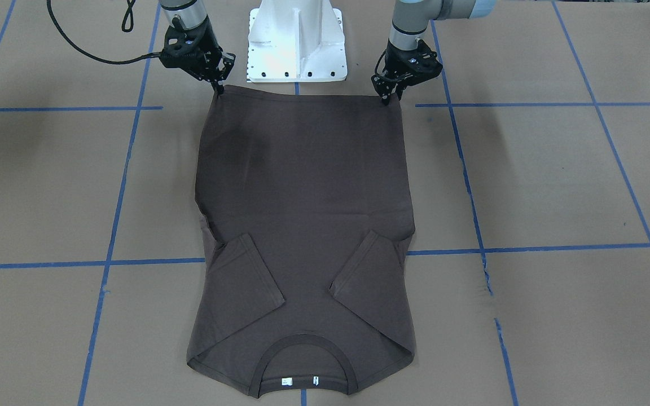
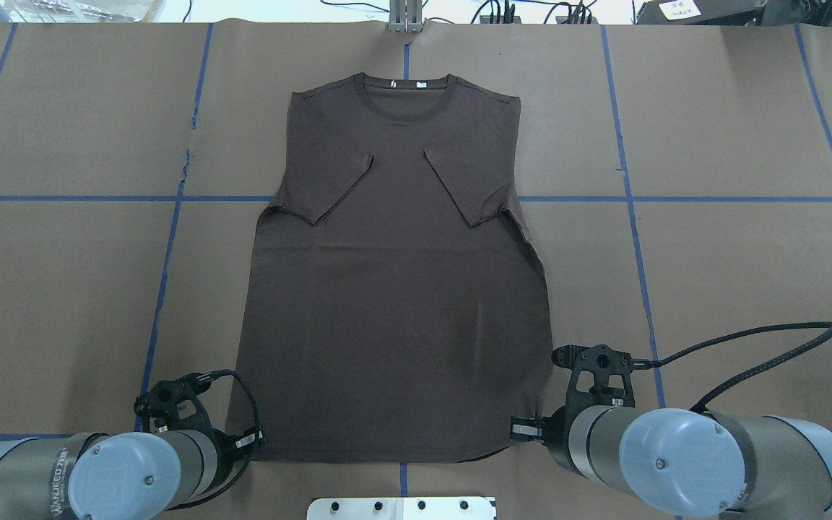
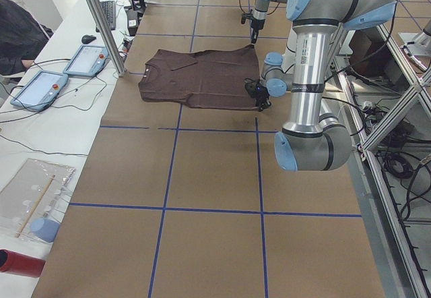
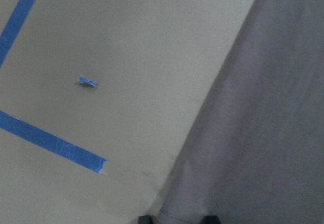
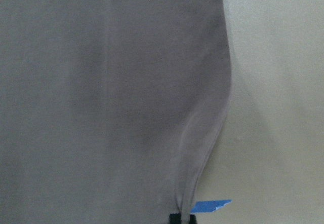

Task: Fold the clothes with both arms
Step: 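Move the left gripper to the hem and grasp both hem corners, then lift the hem with both grippers and fold it toward the collar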

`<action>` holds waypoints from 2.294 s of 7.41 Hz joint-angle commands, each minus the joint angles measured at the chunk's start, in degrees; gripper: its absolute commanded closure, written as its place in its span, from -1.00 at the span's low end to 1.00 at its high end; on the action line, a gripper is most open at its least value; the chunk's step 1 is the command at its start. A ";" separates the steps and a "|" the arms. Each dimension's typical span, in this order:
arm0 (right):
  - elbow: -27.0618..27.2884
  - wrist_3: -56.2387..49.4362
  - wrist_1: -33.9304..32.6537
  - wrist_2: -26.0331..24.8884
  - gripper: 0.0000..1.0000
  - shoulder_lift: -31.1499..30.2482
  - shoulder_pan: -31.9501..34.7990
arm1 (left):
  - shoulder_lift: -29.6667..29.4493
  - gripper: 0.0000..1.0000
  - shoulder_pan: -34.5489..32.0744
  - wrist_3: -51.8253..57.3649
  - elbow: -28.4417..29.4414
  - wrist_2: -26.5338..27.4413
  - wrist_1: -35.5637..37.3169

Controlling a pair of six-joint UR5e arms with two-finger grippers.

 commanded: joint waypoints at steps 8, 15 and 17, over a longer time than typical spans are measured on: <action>6.51 -0.09 -0.52 7.71 1.00 -1.84 0.99 | 0.12 1.00 0.42 0.52 -11.83 -0.77 10.54; 11.56 -6.64 -0.35 14.41 1.00 -5.55 6.93 | 1.10 1.00 0.13 9.08 -23.73 -2.96 14.54; 7.35 -11.30 -0.09 16.24 1.00 -1.78 16.49 | -1.09 1.00 -11.29 19.80 -22.07 -8.03 14.89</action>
